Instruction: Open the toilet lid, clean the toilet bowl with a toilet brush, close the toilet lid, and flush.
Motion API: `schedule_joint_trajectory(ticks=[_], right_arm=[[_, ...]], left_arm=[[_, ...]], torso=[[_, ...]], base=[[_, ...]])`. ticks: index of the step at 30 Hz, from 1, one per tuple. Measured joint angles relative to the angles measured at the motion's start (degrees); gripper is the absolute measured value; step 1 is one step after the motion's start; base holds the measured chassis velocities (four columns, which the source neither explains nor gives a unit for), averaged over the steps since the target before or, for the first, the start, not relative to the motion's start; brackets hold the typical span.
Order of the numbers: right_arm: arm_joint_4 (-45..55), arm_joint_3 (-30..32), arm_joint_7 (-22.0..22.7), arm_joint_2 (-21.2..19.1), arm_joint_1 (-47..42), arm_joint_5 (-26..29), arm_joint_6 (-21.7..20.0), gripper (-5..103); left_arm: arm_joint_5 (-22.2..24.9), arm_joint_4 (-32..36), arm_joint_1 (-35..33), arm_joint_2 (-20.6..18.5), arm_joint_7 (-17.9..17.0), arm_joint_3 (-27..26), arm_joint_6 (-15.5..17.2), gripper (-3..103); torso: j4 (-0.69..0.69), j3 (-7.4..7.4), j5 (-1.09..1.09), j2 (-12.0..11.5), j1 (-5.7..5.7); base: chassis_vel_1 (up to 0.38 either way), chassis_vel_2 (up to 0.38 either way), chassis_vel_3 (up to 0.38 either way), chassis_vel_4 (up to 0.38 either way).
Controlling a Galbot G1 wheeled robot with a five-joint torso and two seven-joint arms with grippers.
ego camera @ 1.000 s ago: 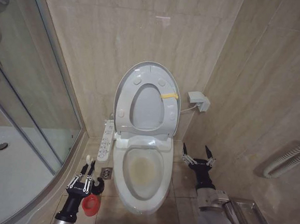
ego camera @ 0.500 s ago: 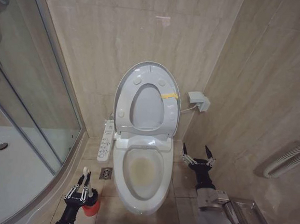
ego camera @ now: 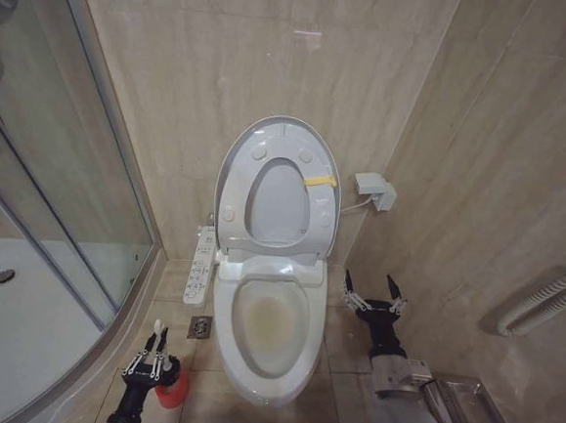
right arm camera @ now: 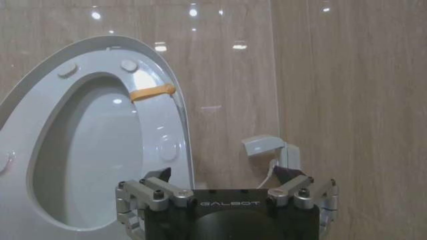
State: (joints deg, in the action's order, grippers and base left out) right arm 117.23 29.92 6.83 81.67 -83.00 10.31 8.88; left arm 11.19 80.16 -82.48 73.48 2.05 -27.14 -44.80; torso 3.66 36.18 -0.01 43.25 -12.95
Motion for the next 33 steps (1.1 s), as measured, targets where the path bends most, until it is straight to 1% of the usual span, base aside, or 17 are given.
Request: schedule_joint_trajectory(ticks=[2,4,8,23,29,33], right_arm=[[0.0,0.0,0.0,0.0,0.0,0.0,0.0,100],[0.0,0.0,0.0,0.0,0.0,0.0,0.0,100],[0.0,0.0,0.0,0.0,0.0,0.0,0.0,100],[0.0,0.0,0.0,0.0,0.0,0.0,0.0,100],[0.0,0.0,0.0,0.0,0.0,0.0,0.0,100],[0.0,0.0,0.0,0.0,0.0,0.0,0.0,100]], left_arm=[[0.0,-1.2,0.7,0.0,0.2,0.0,-0.4,18],[0.1,-4.3,2.4,-0.1,0.6,0.3,-1.3,18],[0.9,-7.5,4.5,-0.2,0.7,1.5,-1.5,18],[1.3,-15.6,8.3,-0.5,0.8,3.6,-2.0,18],[1.9,-18.4,10.1,-0.5,2.2,4.0,-2.0,18],[2.0,-19.7,11.0,-0.5,2.5,4.4,-2.0,18]], torso=[[0.00,0.00,0.00,0.0,0.00],[0.00,0.00,0.00,0.0,0.00],[0.01,0.00,0.00,0.0,0.00],[0.00,0.00,0.00,0.0,0.00],[0.00,0.00,0.00,0.0,0.00],[0.00,0.00,0.01,0.0,0.00]], base=[[0.000,0.000,0.000,0.000],[0.000,0.000,0.000,0.000],[0.000,0.000,0.000,0.000],[0.000,0.000,0.000,0.000],[0.000,0.000,0.000,0.000],[0.000,0.000,0.000,0.000]])
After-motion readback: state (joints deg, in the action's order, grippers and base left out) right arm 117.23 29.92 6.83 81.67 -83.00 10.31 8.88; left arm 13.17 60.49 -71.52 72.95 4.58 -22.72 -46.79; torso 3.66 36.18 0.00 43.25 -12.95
